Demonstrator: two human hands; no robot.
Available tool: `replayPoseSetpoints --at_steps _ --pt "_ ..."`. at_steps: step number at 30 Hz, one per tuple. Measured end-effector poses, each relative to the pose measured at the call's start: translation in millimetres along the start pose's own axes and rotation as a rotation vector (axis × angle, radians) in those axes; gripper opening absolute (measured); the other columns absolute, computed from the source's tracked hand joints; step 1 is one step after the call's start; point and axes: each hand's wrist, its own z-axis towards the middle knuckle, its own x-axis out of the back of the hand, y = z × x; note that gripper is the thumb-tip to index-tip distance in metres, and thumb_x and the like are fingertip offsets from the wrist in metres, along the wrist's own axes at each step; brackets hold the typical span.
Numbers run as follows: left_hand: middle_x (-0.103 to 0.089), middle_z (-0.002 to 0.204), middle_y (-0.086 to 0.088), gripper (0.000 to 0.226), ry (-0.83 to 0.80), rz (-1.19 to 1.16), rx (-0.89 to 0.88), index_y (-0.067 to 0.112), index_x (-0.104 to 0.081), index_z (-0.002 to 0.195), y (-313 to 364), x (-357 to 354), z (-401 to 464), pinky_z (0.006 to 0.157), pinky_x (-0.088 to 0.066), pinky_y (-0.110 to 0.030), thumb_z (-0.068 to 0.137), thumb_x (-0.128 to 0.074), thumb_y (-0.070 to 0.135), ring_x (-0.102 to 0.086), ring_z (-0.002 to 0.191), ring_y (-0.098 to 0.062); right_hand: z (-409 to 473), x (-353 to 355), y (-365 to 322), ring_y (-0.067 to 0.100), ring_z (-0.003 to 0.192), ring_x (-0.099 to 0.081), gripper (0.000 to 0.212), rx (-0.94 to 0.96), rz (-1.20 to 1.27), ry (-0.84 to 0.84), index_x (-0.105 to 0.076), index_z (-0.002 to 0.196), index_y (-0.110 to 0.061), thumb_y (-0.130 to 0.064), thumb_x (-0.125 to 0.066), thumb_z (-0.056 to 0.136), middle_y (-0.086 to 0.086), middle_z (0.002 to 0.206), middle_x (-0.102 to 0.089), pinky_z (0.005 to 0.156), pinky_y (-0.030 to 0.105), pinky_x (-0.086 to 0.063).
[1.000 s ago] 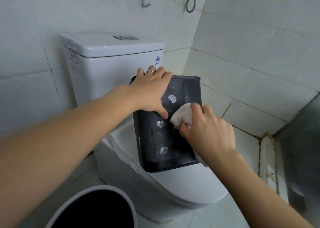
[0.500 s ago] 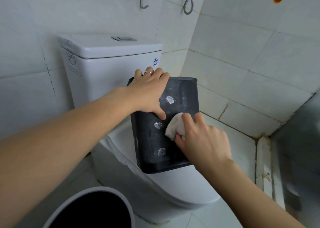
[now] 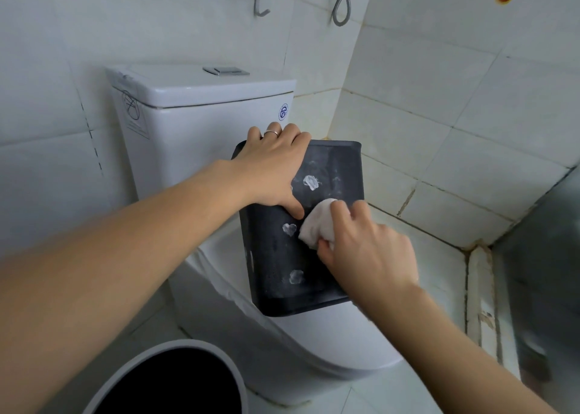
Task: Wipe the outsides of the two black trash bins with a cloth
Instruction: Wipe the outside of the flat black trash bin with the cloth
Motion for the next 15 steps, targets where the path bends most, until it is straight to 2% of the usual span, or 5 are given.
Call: replayPoseSetpoints --at_steps 3,5,8,12,15 --pt "-0.04 0.125 -0.001 0.114 0.008 0.006 -0.005 0.014 -0.037 0.129 1.3 -0.5 -0.4 0.085 -0.03 -0.039 0.043 -0.081 0.075 -0.038 0.116 -0.027 5.7 -1.7 17.6 0.028 0.033 -0.044 0.03 -0.07 -0.024 -0.019 -0.051 0.079 -0.013 -0.028 -0.076 0.07 0.002 0.066 -0.041 0.046 0.017 -0.004" --pt "-0.04 0.123 -0.001 0.113 0.002 0.0 0.007 0.014 -0.038 0.128 0.7 -1.0 -1.4 0.084 -0.029 -0.039 0.044 -0.081 0.075 -0.039 0.115 -0.027 9.7 -2.9 21.9 0.027 0.033 -0.036 0.027 -0.107 -0.03 -0.023 -0.052 0.082 -0.012 -0.027 -0.073 0.074 0.002 0.068 -0.037 0.045 0.018 -0.006" --pt "-0.04 0.122 -0.002 0.113 -0.003 -0.005 0.014 0.013 -0.038 0.128 -0.2 -1.9 -1.3 0.086 -0.03 -0.039 0.044 -0.08 0.076 -0.039 0.114 -0.027 9.1 -0.3 11.6 0.023 0.028 -0.034 0.029 -0.078 -0.058 -0.011 -0.053 0.077 -0.009 -0.019 -0.077 0.064 0.005 0.065 -0.043 0.048 0.016 0.0" --pt "-0.04 0.123 -0.002 0.114 -0.001 -0.01 0.003 0.013 -0.037 0.128 1.4 -1.1 -0.2 0.086 -0.031 -0.039 0.044 -0.08 0.077 -0.039 0.114 -0.027 -6.5 6.2 -3.7 0.019 0.039 -0.009 0.032 0.037 -0.084 0.019 -0.052 0.076 -0.01 -0.013 -0.078 0.059 0.004 0.066 -0.04 0.05 0.017 0.003" --pt "-0.039 0.124 -0.002 0.114 0.0 -0.005 -0.014 0.013 -0.037 0.129 3.1 0.1 0.0 0.089 -0.033 -0.041 0.044 -0.081 0.076 -0.038 0.115 -0.028 -4.5 4.6 2.8 0.02 0.033 -0.016 0.034 0.043 -0.06 0.001 -0.052 0.075 -0.01 -0.014 -0.081 0.058 0.004 0.064 -0.04 0.049 0.016 0.002"
